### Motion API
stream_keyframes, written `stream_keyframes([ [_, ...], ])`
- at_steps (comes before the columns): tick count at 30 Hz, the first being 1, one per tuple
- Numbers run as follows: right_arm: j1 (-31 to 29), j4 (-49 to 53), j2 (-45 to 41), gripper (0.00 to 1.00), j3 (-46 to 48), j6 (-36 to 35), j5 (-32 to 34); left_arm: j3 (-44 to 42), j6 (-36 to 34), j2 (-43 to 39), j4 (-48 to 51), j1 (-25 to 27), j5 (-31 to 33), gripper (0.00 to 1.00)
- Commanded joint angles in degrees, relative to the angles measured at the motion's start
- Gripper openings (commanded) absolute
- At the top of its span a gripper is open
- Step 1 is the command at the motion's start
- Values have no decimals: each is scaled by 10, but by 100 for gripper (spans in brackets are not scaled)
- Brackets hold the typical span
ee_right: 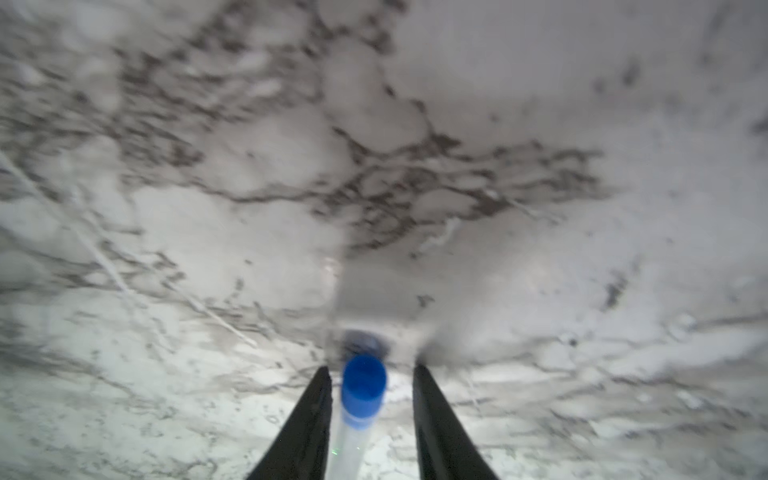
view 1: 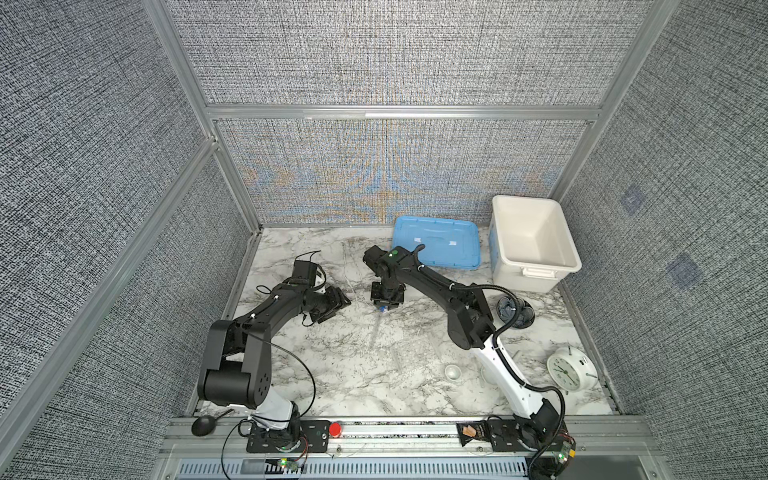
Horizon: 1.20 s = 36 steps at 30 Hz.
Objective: Organize the chemistry lab equipment
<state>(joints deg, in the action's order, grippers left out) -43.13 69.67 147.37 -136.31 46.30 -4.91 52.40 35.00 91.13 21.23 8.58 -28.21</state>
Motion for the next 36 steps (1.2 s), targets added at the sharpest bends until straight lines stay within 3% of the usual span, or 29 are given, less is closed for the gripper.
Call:
stream_keyframes([
  [1, 0, 15, -9, 35, 11, 4, 11, 8, 13, 8, -18, 0, -17, 66],
  [7, 7, 10, -14, 29, 29, 5, 3, 31, 12, 34, -15, 5, -22, 65],
  [13, 21, -77, -47, 26, 102, -3, -50, 48, 3, 33, 3, 20, -15, 65],
  [36, 34, -108, -72, 25, 150, -72, -15, 41, 22, -31, 14, 37, 22, 65],
])
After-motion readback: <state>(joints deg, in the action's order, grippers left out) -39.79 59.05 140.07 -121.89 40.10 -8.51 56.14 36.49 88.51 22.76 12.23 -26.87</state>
